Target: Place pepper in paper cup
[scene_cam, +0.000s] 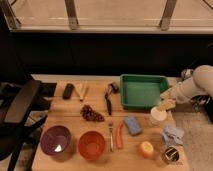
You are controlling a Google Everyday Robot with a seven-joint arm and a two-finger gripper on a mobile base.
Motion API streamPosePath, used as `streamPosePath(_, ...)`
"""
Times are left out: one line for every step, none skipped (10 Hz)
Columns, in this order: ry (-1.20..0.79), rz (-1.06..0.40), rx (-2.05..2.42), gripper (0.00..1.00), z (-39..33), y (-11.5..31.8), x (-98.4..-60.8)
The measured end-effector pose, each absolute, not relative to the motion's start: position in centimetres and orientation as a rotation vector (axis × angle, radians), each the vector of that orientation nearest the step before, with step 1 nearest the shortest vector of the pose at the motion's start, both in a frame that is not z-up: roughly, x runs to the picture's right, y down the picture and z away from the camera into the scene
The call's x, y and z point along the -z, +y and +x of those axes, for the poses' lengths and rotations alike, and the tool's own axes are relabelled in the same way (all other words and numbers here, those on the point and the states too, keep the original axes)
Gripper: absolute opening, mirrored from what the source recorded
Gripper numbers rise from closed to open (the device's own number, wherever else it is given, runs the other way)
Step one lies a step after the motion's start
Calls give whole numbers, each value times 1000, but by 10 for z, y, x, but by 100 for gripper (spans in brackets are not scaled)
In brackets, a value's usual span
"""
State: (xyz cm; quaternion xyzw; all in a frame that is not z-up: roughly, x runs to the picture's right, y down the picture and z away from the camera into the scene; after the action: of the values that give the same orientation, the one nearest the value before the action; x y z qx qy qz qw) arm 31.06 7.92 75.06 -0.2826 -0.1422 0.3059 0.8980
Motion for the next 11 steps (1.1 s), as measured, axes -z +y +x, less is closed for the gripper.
streamPosePath(-294,-585,-634,60,311,79,-751)
streamPosePath(-294,-585,-634,60,311,79,-751)
streamPosePath(-294,-585,-634,60,311,79,-751)
streamPosePath(-294,-585,-634,60,311,79,-751)
streamPosePath(-294,-585,-634,60,311,79,-751)
streamPosePath(-294,-585,-634,60,311,79,-751)
streamPosePath(-294,-585,-634,60,311,79,-751)
streamPosePath(-294,-585,-634,60,311,79,-751)
streamPosePath(-295,-585,-633,60,311,79,-751)
streamPosePath(-304,-585,-624,60,311,78,-750)
streamPosePath(-327,-604,-586,60,309,79,-748)
